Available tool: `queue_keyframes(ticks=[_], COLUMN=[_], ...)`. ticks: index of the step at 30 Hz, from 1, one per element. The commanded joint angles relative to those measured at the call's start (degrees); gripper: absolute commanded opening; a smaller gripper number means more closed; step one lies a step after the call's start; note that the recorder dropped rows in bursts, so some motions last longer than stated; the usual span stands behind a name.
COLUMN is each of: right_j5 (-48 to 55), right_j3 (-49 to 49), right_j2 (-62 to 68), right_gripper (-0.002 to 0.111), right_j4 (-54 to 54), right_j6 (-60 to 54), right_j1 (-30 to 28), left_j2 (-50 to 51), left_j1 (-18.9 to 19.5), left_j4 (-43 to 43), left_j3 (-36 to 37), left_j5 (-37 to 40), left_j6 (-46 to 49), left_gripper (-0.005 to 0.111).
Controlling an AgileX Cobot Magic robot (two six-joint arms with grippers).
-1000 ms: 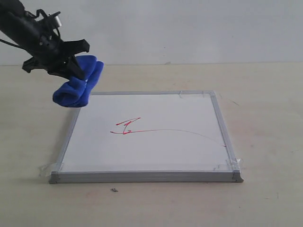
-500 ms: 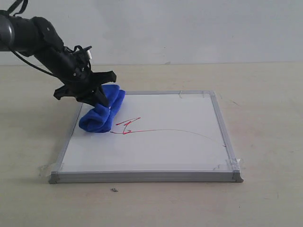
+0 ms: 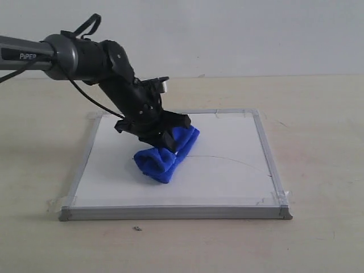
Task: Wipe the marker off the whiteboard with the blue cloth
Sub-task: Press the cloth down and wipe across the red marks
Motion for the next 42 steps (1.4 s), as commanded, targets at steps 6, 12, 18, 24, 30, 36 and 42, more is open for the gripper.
queue_keyframes(ticks=[6,12,18,24,30,36,42], right_j5=[-0.3,-0.3,-0.3,-0.3,-0.3,-0.3,-0.3], right_j3=[0.0,0.0,0.0,0.0,0.0,0.0,0.0], right_j2=[-0.3,-0.3,-0.3,-0.3,-0.3,-0.3,-0.3], right_gripper=[0.0,0.0,0.0,0.0,0.0,0.0,0.0], right_j4=[-0.2,-0.2,-0.2,-0.2,-0.2,-0.2,-0.2], right_j6=[-0.3,-0.5,-0.5,-0.5,-0.5,-0.5,-0.5], right_j1=[-0.1,-0.1,-0.1,-0.1,-0.1,-0.1,-0.1], left_j2=[1.8,0.4,0.4,0.4,0.4,0.4,0.4], left_j1=[7.3,15.1,6.7,-2.7,-0.5,8.4,12.0], left_j4=[26.3,23.2,12.9,11.7,20.6,29.7,19.6], left_j3=[0.7,0.7,0.7,0.7,1.5,4.7,10.7], left_j5=[8.2,9.3,6.1,-0.5,8.3,12.6,13.9], left_j6=[-8.6,-8.5,-4.1,-4.1,-5.6,-9.3,-4.8], left_gripper=[0.004,0.004,0.004,0.004,0.004,0.004,0.004])
